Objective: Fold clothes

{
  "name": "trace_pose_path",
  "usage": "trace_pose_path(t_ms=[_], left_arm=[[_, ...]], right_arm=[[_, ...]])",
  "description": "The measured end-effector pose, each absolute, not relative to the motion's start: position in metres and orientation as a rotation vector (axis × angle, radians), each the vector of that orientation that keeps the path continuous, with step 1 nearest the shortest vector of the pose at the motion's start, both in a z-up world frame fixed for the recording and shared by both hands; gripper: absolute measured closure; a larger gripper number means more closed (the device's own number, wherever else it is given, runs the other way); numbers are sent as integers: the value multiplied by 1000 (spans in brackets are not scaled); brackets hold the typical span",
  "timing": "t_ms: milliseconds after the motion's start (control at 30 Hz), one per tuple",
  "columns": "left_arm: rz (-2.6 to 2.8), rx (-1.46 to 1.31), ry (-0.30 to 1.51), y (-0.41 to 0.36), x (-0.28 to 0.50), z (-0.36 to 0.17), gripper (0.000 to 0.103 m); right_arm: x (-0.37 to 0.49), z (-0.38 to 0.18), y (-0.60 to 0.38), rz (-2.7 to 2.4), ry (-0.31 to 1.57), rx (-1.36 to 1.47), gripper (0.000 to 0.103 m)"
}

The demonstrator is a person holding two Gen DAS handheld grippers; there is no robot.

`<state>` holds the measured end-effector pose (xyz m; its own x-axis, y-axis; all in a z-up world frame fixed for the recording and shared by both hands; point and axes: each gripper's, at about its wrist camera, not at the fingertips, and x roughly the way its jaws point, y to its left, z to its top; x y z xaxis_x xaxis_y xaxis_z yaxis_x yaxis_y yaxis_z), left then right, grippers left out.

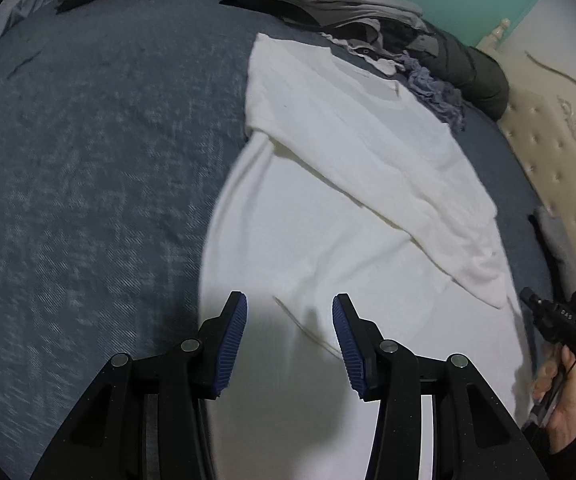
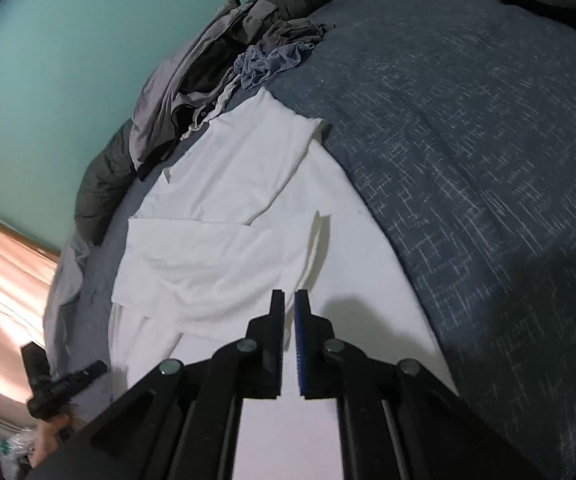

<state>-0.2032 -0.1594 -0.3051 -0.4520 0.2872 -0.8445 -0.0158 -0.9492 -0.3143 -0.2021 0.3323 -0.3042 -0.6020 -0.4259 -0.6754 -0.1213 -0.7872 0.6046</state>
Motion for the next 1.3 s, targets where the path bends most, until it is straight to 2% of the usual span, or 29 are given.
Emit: trace_pose_path(t_ms=[33,100,133,367,533,733,1033,1300], left_arm=[[2518,-1544,-370,-161,-210,-305,55],[2542,-1557,-338,-163,-221,-305,55],[2552,-1561,-329,-164,-228,-304,55],[2611,-1580,-275,-175,-275,-303,55],[2658,-1561,-284,-190,-299,-298,55],[2638,-1608,-116,-188,-318,-315,56],[2606,-1469,-194,-174,-328,-313,56],[2611,-1456,-255,-175,-340,-310,57]], right_arm=[[-205,-306,330,-2487,-933,1301,94],[-210,-309,327,-2477,-938,1303,72],[-210,-310,327,-2474,-941,1293,57],[-213,-320,323,-2402,-981,1258,56],[-216,-317,316,-2382,-943,1239,56],[-220,-317,314,-2354,-943,1238,56],[-220,-324,313,-2351,-951,1259,56],[-220,-325,314,-2350,-951,1263,56]])
